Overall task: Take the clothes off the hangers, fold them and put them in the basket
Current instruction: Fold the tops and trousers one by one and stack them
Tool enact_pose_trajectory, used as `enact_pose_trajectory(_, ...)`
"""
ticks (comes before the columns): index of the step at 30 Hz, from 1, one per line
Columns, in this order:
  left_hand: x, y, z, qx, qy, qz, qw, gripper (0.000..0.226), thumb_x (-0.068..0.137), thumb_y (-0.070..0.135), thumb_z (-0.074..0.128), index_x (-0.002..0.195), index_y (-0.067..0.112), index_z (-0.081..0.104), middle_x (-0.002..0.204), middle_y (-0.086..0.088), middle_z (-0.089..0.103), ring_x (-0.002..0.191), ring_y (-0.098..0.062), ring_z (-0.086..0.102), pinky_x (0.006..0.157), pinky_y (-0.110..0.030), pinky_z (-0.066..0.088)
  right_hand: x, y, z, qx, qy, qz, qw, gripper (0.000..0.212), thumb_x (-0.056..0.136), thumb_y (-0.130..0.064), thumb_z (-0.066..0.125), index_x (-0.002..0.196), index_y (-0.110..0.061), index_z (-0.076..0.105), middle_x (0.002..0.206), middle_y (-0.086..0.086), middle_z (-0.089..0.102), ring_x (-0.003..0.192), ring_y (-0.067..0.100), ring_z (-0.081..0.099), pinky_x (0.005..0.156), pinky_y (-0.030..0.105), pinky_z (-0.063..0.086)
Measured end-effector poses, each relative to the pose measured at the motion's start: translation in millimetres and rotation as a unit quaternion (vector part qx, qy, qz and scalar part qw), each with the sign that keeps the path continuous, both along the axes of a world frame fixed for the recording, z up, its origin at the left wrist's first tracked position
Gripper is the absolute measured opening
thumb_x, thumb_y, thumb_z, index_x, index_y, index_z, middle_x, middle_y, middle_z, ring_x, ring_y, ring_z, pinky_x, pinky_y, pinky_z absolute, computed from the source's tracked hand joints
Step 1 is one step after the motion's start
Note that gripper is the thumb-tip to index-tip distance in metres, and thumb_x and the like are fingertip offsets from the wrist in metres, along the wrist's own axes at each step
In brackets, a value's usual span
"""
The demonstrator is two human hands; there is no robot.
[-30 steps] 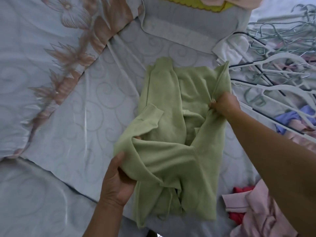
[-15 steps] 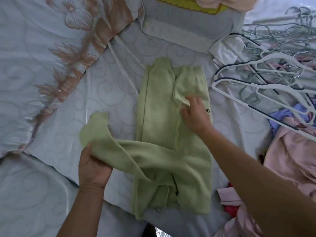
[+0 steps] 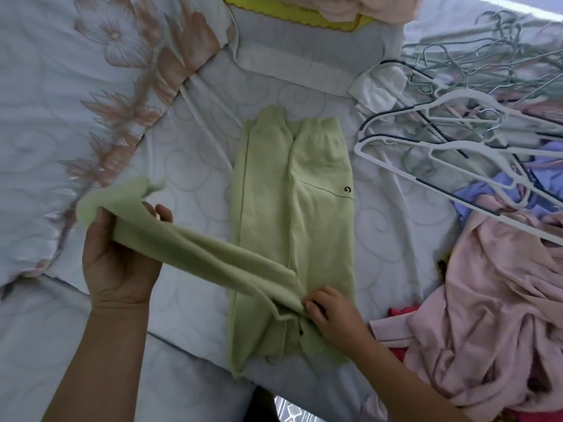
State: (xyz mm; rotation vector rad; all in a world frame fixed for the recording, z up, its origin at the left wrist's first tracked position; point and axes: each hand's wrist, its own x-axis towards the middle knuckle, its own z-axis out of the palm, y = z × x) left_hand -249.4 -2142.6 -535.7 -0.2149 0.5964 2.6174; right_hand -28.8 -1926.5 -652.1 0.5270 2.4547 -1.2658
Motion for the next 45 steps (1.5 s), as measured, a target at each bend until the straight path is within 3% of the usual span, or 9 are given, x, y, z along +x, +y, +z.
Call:
enact_pose_trajectory(7,1,23,18,-0.194,-0.012,0.067,0.979,0.067,0.038,0.021,0.093,0.101,0.014,0.072,0.11,-0.005,0.069,0.105,-0.021,0.064,0.087,-0.043,0.05,40,-5,17,0.007,0.047,-0.013,0.999,0.028,0.074,-0.05,0.05,0.096,-0.032,0.048,0.095,-0.013,0.045,0.082,0.001,0.044,0.071,0.013,0.036)
enact_pose_trajectory(10,-2,22,18,-0.209,-0.041,0.084,0.973,0.072,0.031,0.018,0.094,0.098,0.012,0.071,0.113,-0.007,0.068,0.11,-0.023,0.062,0.09,-0.044,0.047,47,-14,17,0.064,0.025,0.082,0.994,0.043,0.054,-0.05,0.059,0.09,-0.031,0.049,0.088,-0.007,0.052,0.075,0.009,0.053,0.064,0.016,0.034)
enact_pose_trajectory(14,-10,12,26,-0.218,-0.031,0.1,0.97,0.075,0.029,0.015,0.093,0.101,0.011,0.072,0.113,-0.007,0.068,0.11,-0.024,0.062,0.09,-0.044,0.047,48,-7,8,0.053,0.046,0.082,0.994,0.026,0.059,-0.032,0.052,0.084,-0.028,0.053,0.078,-0.005,0.053,0.072,0.009,0.046,0.062,0.018,0.034)
enact_pose_trajectory(19,-27,-6,32,-0.216,-0.029,0.128,0.968,0.081,0.031,0.007,0.089,0.11,0.007,0.069,0.12,-0.012,0.065,0.112,-0.028,0.061,0.095,-0.048,0.042,56,29,13,-0.02,-0.001,0.101,0.995,0.068,0.06,-0.048,0.025,0.098,-0.014,0.071,0.095,0.0,0.062,0.093,0.02,0.057,0.078,0.021,0.04)
enact_pose_trajectory(24,-23,-13,25,-0.207,-0.041,0.112,0.971,0.078,0.036,0.004,0.089,0.111,0.008,0.067,0.124,-0.013,0.062,0.117,-0.031,0.057,0.099,-0.051,0.036,41,13,18,0.001,0.048,0.112,0.993,0.038,0.073,-0.03,0.039,0.087,-0.016,0.072,0.083,0.002,0.064,0.078,0.015,0.058,0.066,0.021,0.046)
enact_pose_trajectory(29,-18,-26,29,-0.223,-0.037,0.116,0.967,0.091,0.04,0.008,0.088,0.126,0.008,0.059,0.126,-0.012,0.061,0.118,-0.029,0.056,0.099,-0.049,0.037,35,-32,17,0.079,-0.017,0.167,0.983,0.073,0.065,-0.061,0.019,0.109,-0.021,0.062,0.107,0.002,0.06,0.101,0.021,0.058,0.082,0.032,0.041)
enact_pose_trajectory(36,-33,-34,44,-0.202,-0.081,-0.034,0.976,0.049,0.1,0.014,0.034,0.148,0.009,0.023,0.15,-0.016,0.031,0.138,-0.036,0.029,0.118,-0.045,0.003,8,-56,20,0.01,-0.072,0.033,0.997,0.025,0.085,-0.04,0.047,0.094,-0.02,0.059,0.099,-0.006,0.052,0.105,0.023,0.049,0.071,0.03,0.025)
enact_pose_trajectory(42,-82,81,48,-0.285,0.095,-0.129,0.945,0.065,0.084,0.027,0.064,0.139,0.005,0.038,0.142,-0.015,0.042,0.132,-0.03,0.042,0.112,-0.05,0.029,32,-22,27,-0.252,-0.097,-0.19,0.944,0.023,0.081,-0.011,0.054,0.066,-0.019,0.039,0.06,-0.009,0.037,0.052,0.001,0.036,0.056,0.021,0.031)
enact_pose_trajectory(45,-97,155,36,-0.315,0.149,-0.197,0.916,0.022,0.092,0.015,0.053,0.113,0.013,0.055,0.11,-0.006,0.064,0.107,-0.021,0.06,0.098,-0.039,0.046,33,-1,18,-0.278,-0.095,-0.262,0.919,0.023,0.087,-0.002,0.054,0.072,-0.016,0.045,0.062,-0.005,0.042,0.059,0.006,0.038,0.057,0.024,0.032)
